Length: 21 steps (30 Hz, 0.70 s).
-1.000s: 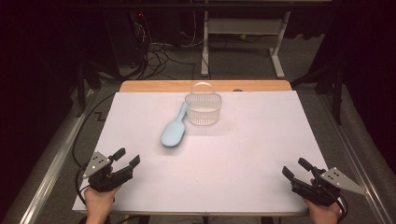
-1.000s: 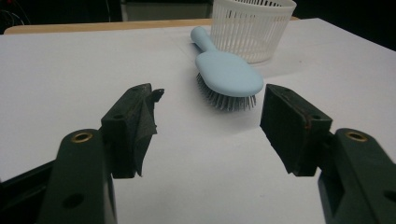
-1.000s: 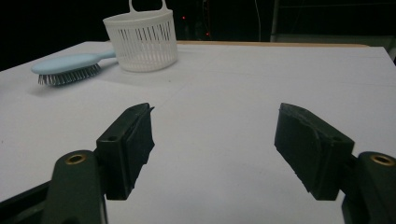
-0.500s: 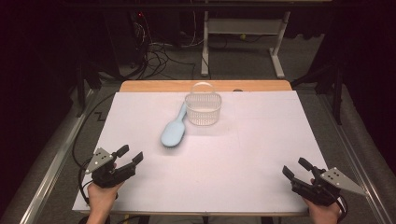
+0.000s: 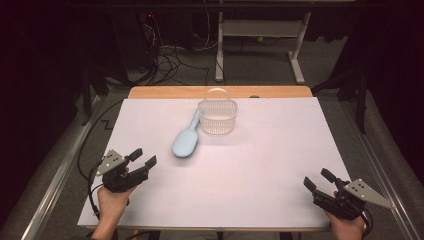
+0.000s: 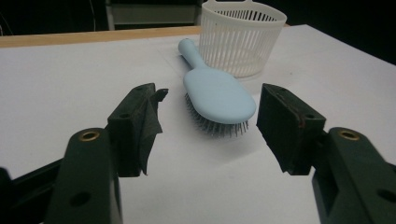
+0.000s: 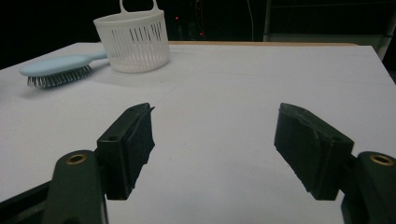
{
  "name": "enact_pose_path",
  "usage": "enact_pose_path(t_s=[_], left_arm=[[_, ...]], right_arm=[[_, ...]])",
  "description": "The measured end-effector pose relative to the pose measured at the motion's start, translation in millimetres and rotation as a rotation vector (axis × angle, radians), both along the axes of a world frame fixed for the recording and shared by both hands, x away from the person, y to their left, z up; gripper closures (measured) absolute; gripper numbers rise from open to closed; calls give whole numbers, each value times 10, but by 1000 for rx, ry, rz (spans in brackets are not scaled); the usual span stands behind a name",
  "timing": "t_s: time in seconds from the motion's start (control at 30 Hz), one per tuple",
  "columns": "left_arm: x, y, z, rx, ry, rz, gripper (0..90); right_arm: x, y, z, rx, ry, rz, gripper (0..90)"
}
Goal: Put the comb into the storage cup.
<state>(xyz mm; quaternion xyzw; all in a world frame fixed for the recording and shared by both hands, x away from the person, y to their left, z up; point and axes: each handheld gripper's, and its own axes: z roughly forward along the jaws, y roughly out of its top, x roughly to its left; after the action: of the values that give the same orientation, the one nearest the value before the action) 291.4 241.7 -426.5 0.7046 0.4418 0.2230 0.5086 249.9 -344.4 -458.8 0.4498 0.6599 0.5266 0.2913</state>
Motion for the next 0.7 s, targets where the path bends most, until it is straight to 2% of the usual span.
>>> enact_pose_path(t_s=[0.07, 0.37, 0.5, 0.7], left_arm=[[28, -28, 13, 13, -11, -8, 401], [167, -123, 54, 9, -6, -31, 408], [235, -163, 56, 32, -8, -30, 405], [329, -206, 59, 44, 0, -35, 405]], right_arm=[[3, -6, 0, 2, 5, -3, 286], [11, 6, -2, -7, 1, 2, 285], [12, 7, -2, -13, 3, 4, 285], [12, 4, -2, -9, 0, 2, 285]])
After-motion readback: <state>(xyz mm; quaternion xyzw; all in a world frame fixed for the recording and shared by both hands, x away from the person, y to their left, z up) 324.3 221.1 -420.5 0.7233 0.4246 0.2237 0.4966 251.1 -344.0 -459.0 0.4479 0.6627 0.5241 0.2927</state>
